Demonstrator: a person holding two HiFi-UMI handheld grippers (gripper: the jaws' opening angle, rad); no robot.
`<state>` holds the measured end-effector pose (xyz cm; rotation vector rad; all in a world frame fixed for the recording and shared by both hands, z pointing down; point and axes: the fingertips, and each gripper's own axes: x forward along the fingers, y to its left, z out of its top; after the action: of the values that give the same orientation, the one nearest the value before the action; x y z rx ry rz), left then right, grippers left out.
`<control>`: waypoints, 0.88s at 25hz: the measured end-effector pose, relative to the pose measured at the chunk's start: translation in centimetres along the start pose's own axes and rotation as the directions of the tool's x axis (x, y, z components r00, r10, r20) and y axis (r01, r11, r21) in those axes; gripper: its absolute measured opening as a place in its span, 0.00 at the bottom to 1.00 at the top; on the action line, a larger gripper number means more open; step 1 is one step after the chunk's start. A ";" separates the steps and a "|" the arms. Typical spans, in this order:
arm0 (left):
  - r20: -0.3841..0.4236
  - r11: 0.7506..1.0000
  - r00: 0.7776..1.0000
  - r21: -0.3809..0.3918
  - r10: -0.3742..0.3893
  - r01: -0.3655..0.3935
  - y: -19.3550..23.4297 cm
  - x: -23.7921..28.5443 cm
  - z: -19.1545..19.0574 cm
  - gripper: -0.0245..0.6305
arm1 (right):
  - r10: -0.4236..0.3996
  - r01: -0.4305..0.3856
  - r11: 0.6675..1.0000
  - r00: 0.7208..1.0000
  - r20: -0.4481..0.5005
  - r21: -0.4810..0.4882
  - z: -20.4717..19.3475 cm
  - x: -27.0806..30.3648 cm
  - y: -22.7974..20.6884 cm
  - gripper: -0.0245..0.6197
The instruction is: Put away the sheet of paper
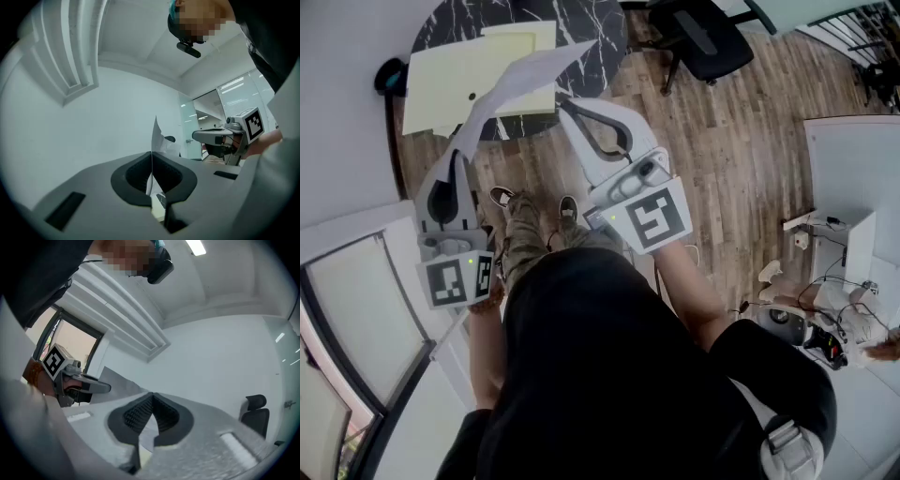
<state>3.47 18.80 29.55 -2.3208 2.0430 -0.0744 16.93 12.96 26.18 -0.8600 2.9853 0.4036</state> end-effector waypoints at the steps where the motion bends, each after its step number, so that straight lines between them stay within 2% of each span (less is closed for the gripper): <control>1: -0.001 1.000 1.000 -0.002 0.002 -0.002 0.1 0.1 -0.1 0.05 | 0.008 -0.008 1.000 1.000 -0.004 0.010 -0.1 0.2 0.0 0.03; 8: -0.015 1.000 1.000 -0.010 0.005 -0.005 0.2 1.2 -0.8 0.05 | 0.064 -0.063 0.998 0.997 -0.034 0.024 -1.5 1.5 0.5 0.04; 22: -0.013 1.000 1.000 0.011 -0.001 0.001 1.2 1.8 -0.9 0.05 | 0.062 -0.062 0.998 0.996 -0.057 0.002 -2.1 3.1 1.8 0.04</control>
<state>2.48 16.82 30.40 -2.3208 2.0420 -0.1005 13.52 12.29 28.44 -0.7933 3.0710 0.3865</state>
